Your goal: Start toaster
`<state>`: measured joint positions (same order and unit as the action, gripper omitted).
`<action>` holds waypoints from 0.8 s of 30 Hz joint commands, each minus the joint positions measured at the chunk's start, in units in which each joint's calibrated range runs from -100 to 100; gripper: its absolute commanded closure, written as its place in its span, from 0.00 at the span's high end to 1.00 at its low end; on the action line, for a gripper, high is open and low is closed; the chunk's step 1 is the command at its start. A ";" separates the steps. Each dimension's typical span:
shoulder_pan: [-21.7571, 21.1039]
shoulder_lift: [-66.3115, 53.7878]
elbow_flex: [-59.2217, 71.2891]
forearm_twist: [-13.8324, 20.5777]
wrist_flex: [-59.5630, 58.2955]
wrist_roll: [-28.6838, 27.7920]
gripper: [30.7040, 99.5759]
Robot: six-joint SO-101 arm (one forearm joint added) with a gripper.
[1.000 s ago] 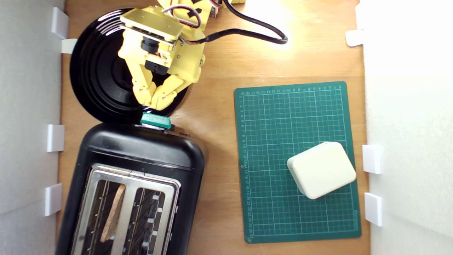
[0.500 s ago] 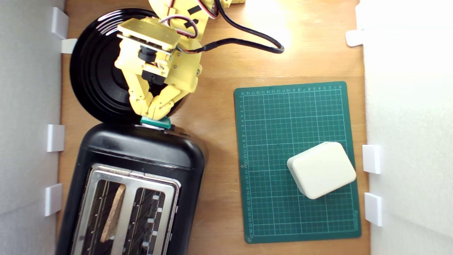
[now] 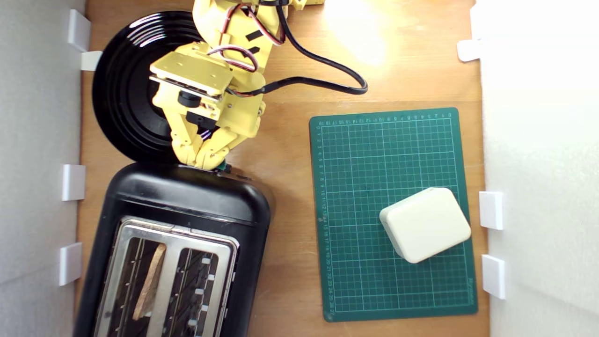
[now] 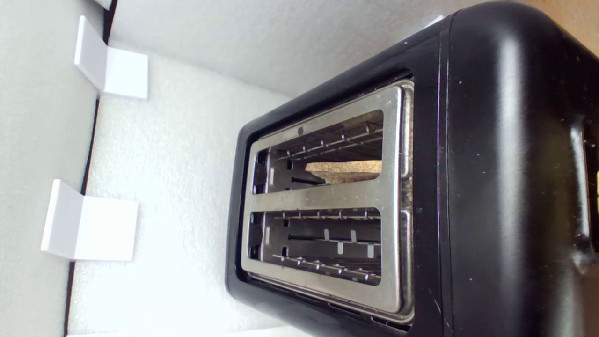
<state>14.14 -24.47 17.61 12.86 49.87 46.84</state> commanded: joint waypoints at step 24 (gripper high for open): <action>-1.84 0.41 6.88 -0.85 -2.72 -2.67 0.01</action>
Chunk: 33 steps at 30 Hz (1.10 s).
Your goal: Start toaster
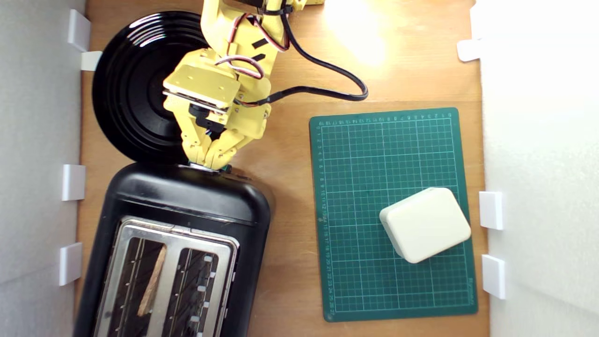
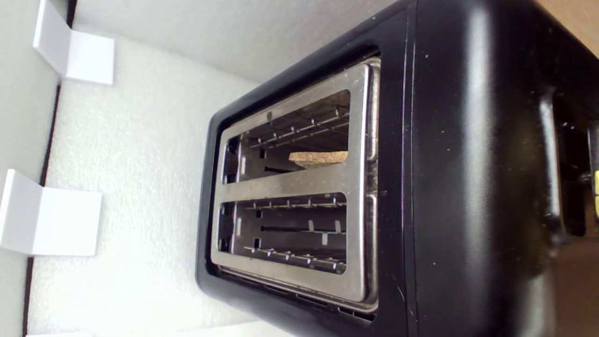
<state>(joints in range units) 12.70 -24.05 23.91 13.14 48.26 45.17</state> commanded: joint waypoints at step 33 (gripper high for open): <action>1.59 14.23 5.21 -2.45 -9.33 -1.47 0.01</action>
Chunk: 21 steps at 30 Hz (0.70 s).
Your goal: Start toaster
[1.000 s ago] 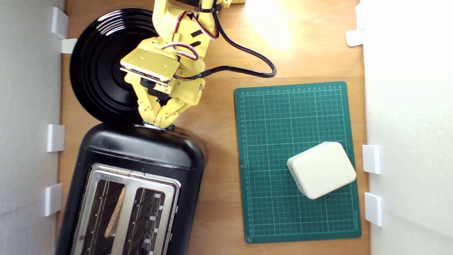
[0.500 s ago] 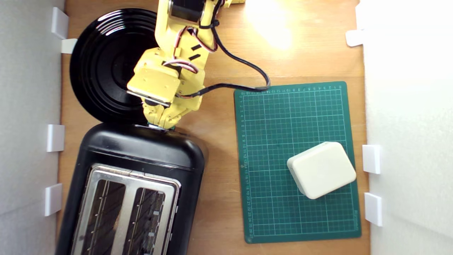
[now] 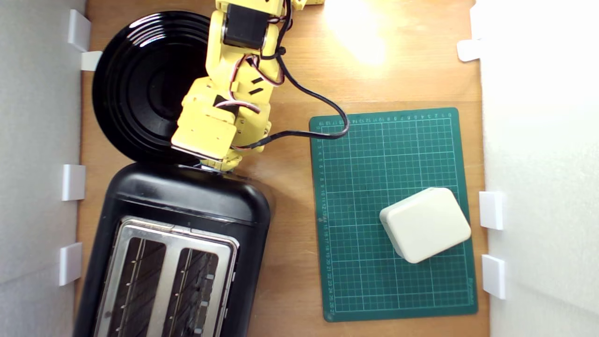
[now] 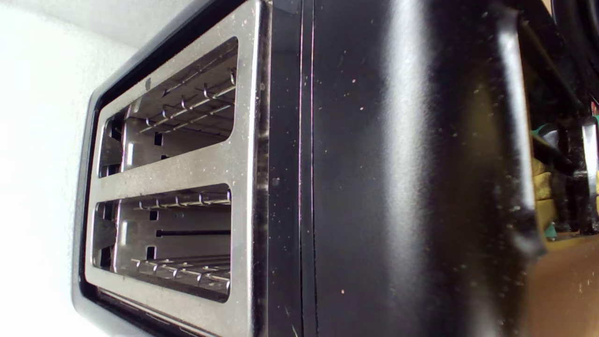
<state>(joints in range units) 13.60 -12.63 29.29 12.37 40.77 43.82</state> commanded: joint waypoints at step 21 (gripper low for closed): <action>3.94 10.22 12.01 -1.59 -16.23 -0.12 0.01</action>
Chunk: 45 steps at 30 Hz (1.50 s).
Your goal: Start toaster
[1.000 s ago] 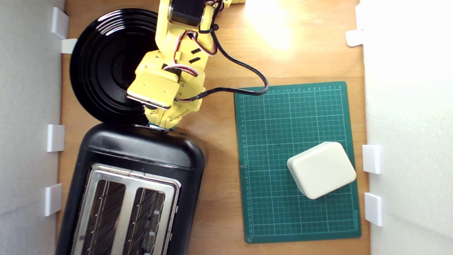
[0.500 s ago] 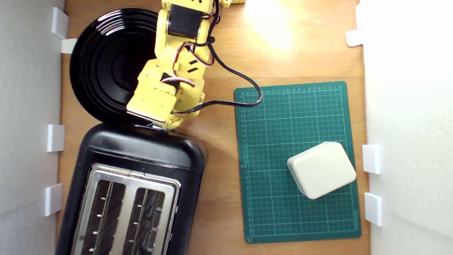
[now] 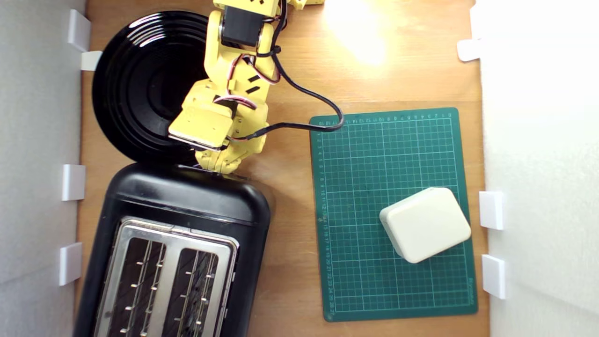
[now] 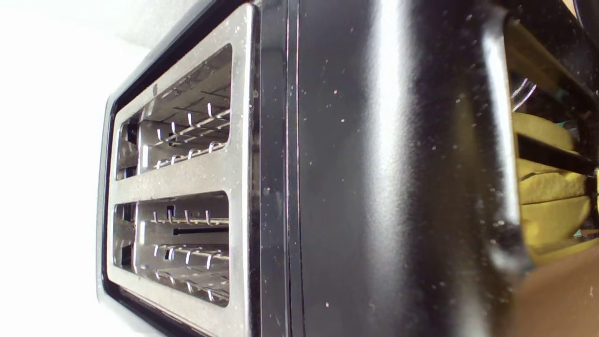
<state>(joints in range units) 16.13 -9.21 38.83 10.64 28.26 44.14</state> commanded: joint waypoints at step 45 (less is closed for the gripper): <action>0.61 7.55 -11.80 -1.63 20.52 -1.23 0.01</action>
<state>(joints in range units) 16.58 -5.13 28.82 9.29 44.85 43.12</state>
